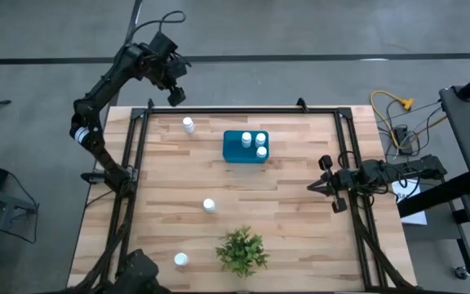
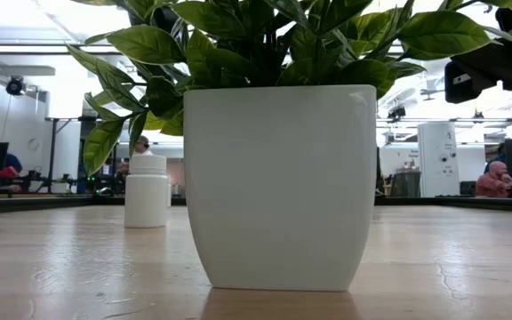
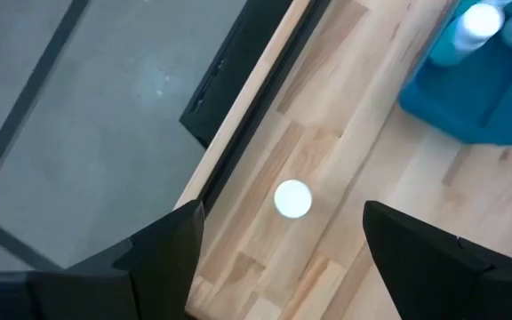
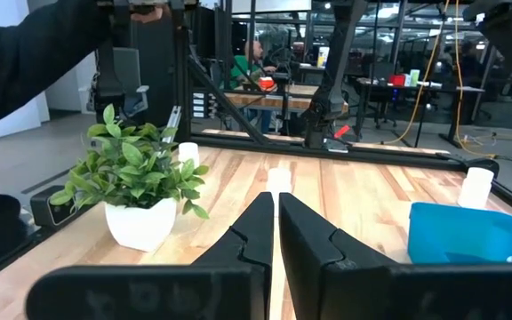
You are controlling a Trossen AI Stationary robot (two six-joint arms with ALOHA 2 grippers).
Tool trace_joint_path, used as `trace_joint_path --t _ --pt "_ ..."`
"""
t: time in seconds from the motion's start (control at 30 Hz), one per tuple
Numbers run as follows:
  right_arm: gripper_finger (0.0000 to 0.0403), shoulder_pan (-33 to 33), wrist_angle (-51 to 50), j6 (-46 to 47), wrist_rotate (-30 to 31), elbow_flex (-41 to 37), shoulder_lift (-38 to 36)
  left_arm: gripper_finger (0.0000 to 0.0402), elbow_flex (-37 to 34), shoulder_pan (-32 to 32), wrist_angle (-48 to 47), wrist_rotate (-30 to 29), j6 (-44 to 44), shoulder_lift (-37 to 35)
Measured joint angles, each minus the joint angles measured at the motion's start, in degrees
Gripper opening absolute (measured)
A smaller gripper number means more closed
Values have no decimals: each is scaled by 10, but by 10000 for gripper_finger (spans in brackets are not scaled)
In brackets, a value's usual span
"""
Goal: Pick and place pill bottles into a basket
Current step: Put the white pill bottle into the blue bin
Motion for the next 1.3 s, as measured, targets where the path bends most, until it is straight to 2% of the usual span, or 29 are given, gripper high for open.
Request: trace_joint_path --t 0.13,0.3,0.4,0.5,0.63,0.7,0.97,1.3 --pt "12 0 0 0 0 0 0 290 6 -1 8 -10 0 3" --pt "12 0 0 0 0 0 0 290 4 -6 24 -92 -24 1" --pt "12 0 0 0 0 0 0 290 3 -5 23 -110 -48 0" --pt "12 0 0 0 0 0 0 290 -1 -5 23 -92 -31 -1" --pt "12 0 0 0 0 0 0 290 -6 -6 23 -1 -32 7" --pt "12 0 0 0 0 0 0 290 -11 -6 22 18 -32 13" --pt "12 0 0 0 0 0 0 290 -28 -6 -16 20 -43 52" --pt "12 0 0 0 0 0 0 290 -29 -17 -16 17 -62 98"
